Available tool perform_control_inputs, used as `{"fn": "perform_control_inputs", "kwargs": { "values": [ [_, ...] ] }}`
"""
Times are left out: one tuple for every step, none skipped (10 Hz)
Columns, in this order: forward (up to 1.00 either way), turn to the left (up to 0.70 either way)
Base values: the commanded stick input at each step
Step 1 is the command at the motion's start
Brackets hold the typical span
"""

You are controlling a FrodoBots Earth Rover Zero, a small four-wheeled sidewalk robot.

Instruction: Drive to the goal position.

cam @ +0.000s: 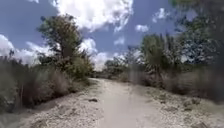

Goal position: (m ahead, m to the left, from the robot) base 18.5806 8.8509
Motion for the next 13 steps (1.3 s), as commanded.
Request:
{"fn": "perform_control_inputs", "kwargs": {
  "values": [
    [0.45, 0.00],
    [0.45, 0.00],
    [0.45, 0.00],
    [0.45, 0.00],
    [0.45, 0.00],
    [0.45, 0.00],
    [0.45, 0.00],
    [0.45, 0.00],
    [0.45, 0.00],
    [0.45, 0.00],
    [0.45, 0.00],
    [0.45, 0.00],
    [0.45, 0.00]
  ]
}}
